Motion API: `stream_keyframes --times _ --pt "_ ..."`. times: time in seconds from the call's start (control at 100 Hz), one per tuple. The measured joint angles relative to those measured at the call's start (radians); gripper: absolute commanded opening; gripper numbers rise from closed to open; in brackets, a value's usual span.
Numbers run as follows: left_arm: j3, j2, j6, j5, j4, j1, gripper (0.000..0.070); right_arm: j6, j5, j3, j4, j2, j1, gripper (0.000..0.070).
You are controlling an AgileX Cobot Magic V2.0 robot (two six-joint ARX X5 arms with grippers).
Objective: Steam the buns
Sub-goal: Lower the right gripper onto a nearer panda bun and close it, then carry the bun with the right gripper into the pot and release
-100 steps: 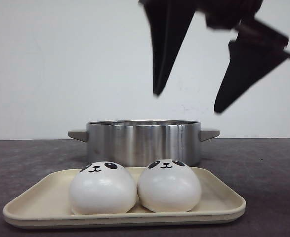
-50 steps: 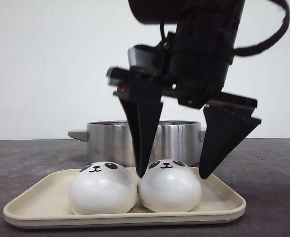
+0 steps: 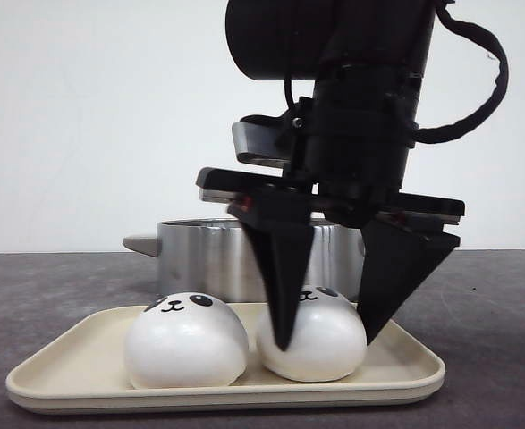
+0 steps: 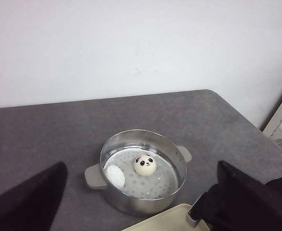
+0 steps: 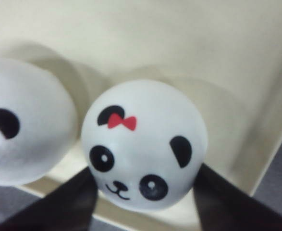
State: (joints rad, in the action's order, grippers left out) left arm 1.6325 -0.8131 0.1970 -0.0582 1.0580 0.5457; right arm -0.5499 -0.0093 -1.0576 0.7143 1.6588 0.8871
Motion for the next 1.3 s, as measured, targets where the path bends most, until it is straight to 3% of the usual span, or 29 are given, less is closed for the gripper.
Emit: stream_keyframes --times 0.1,0.49,0.76,0.94,1.3 --pt "0.000 0.000 0.000 0.000 0.000 0.000 0.0596 0.001 0.010 0.000 -0.005 0.000 -0.005 0.0000" --pt "0.000 0.000 -0.006 0.000 0.002 0.000 0.0596 0.097 0.048 -0.026 0.031 -0.063 -0.014 0.0001" --pt "0.000 0.000 -0.008 0.000 0.000 0.000 0.0596 0.240 0.129 -0.386 0.000 -0.235 -0.049 0.0001" --pt "0.000 0.000 -0.008 0.000 -0.011 0.000 0.0596 0.320 0.113 -0.550 0.011 -0.103 -0.193 0.0001" --pt "0.000 -0.003 -0.014 0.000 -0.014 0.000 0.0596 0.367 0.080 -0.552 0.031 0.260 -0.297 0.0001"
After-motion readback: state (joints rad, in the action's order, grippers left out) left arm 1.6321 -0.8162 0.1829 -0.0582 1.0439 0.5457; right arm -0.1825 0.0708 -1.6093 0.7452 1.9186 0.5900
